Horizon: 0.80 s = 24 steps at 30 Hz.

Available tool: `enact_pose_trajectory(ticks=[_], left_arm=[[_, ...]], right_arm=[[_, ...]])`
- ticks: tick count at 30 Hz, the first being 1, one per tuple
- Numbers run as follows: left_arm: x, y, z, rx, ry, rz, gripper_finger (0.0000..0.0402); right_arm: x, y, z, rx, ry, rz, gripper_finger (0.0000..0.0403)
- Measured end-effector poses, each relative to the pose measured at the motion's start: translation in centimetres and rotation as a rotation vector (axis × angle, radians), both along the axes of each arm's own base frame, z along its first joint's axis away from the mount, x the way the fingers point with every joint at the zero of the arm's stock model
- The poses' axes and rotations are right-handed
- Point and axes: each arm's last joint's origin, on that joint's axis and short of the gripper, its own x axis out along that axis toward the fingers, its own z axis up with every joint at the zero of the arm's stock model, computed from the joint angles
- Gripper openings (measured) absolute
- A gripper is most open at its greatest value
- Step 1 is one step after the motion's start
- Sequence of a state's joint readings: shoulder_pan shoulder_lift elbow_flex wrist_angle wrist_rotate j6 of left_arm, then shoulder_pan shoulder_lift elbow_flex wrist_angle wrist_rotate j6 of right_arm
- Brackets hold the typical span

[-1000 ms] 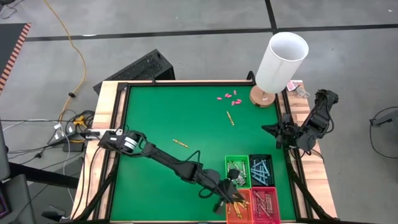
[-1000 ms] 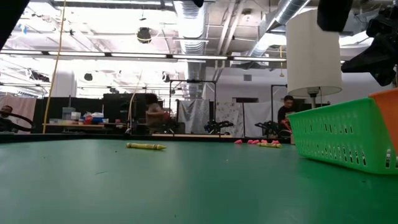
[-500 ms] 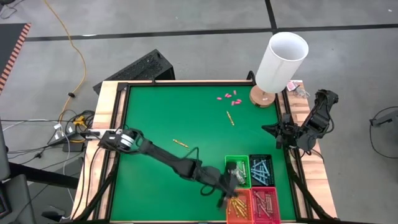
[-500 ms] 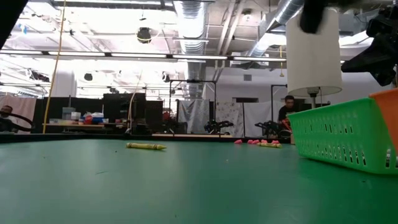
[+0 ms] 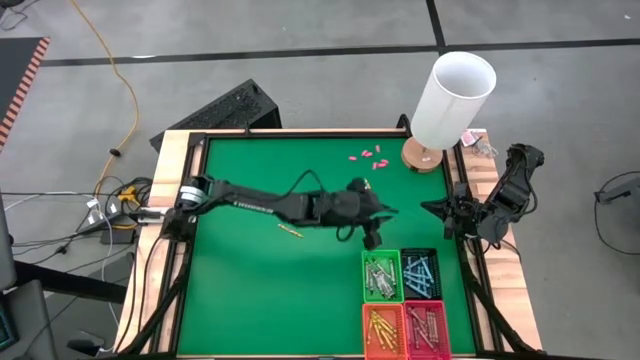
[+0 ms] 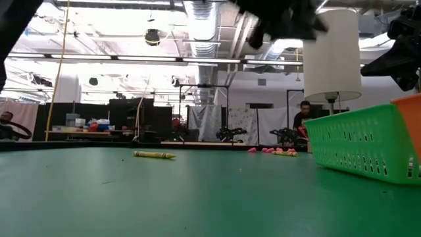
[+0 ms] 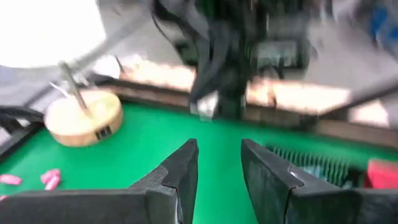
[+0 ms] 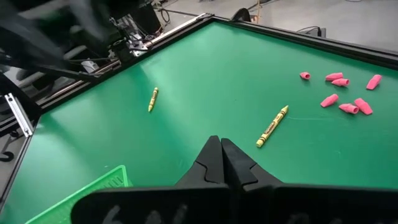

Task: Sort crayons
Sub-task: Put the light green crayon into the orange bin

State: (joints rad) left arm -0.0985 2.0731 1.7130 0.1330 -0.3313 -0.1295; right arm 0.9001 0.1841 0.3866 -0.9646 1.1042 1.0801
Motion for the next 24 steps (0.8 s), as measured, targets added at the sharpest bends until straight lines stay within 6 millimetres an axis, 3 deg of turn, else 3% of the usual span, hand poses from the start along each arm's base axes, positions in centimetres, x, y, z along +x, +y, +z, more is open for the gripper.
enact_pose_trajectory(ticks=[5, 10, 15, 24], left_arm=[[-0.5, 5.6, -2.3, -0.122, 0.265, -0.021, 0.0110], [-1.5, 10.5, -1.2, -0.042, 0.418, -0.034, 0.0110], [-2.1, 12.8, -0.1, 0.164, 0.508, -0.134, 0.0110], [-3.0, 16.6, 0.0, 0.162, 0.485, -0.226, 0.0109]], right_arm=[[0.0, 0.0, -0.1, -0.005, 0.006, 0.002, 0.0000], [-0.1, -0.1, -0.1, -0.015, 0.012, 0.003, 0.0000], [-0.1, -0.1, -0.1, -0.018, 0.014, 0.003, 0.0000], [-0.1, -0.1, -0.1, -0.024, 0.014, 0.005, 0.0000]])
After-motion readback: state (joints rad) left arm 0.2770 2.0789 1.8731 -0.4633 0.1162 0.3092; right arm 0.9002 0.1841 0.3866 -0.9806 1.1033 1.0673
